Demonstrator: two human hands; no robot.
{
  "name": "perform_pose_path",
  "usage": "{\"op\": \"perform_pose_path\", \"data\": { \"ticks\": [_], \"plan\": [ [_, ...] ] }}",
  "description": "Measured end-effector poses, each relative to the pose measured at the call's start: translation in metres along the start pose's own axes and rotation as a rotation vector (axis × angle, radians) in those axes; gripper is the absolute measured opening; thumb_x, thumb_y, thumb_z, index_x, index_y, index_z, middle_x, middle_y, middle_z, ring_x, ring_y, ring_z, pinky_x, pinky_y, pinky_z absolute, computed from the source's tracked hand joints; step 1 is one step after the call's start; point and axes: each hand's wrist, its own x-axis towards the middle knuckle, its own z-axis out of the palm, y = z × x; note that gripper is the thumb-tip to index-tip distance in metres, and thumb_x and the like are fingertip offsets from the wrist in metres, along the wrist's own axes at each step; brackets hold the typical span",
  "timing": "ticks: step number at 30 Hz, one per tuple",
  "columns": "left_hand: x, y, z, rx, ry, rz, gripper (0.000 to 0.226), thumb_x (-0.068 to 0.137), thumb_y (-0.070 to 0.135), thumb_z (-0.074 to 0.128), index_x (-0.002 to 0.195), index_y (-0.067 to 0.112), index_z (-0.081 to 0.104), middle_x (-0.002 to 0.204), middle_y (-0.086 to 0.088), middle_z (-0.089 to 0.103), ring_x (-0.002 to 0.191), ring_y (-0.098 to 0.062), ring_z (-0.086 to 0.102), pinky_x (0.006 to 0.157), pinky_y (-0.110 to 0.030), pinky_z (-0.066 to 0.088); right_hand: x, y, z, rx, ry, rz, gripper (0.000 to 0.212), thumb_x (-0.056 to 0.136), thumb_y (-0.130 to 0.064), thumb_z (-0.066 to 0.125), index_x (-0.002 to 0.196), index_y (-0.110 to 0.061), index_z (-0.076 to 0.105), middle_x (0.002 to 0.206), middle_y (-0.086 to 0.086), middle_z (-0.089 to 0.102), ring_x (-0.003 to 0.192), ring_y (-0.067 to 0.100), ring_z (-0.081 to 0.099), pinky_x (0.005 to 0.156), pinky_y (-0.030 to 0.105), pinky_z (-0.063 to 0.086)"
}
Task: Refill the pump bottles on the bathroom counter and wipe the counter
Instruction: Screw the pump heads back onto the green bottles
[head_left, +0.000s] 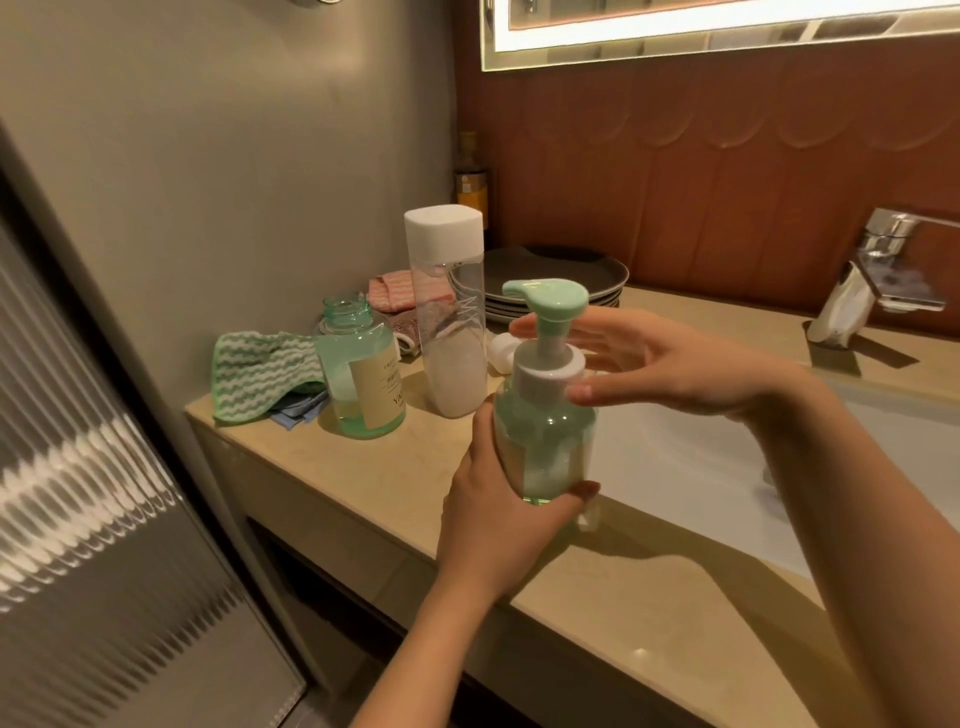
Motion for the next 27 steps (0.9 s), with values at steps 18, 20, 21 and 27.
{"op": "perform_pose_path", "data": {
  "ticks": [18,20,21,27],
  "plan": [
    [0.003,0.000,0.000,-0.005,0.014,-0.004,0.105,0.058,0.055,0.080,0.137,0.050,0.011,0.135,0.012,0.045,0.123,-0.013,0.045,0.098,-0.046,0.046,0.005,-0.001,0.010,0.017,0.024,0.024,0.045,0.084,-0.032,0.064,0.126,-0.036,0.048,0.127,-0.024,0.053,0.117,-0.009,0.049,0.095,0.011,0.043],
    [0.003,0.000,0.000,0.002,0.018,-0.003,0.105,0.056,0.057,0.078,0.136,0.051,0.010,0.136,0.012,0.044,0.123,-0.013,0.044,0.099,-0.045,0.045,0.006,-0.001,0.009,-0.002,0.066,-0.010,0.045,0.080,-0.028,0.065,0.124,-0.028,0.055,0.126,-0.018,0.058,0.119,-0.003,0.051,0.099,0.017,0.042],
    [0.003,0.000,0.000,0.003,0.020,-0.001,0.105,0.056,0.057,0.078,0.136,0.051,0.011,0.137,0.012,0.044,0.123,-0.013,0.044,0.099,-0.045,0.045,0.006,-0.002,0.009,-0.023,0.112,-0.022,0.045,0.075,-0.030,0.067,0.119,-0.028,0.059,0.122,-0.018,0.061,0.117,-0.003,0.053,0.099,0.018,0.042],
    [0.004,-0.001,0.000,0.019,0.042,0.006,0.105,0.059,0.052,0.081,0.139,0.049,0.011,0.137,0.012,0.045,0.122,-0.012,0.046,0.097,-0.042,0.046,0.018,-0.004,0.026,-0.259,0.446,0.052,0.064,0.047,-0.058,0.071,0.101,-0.026,0.056,0.097,-0.015,0.059,0.094,0.000,0.055,0.083,0.021,0.048]
  ]
}}
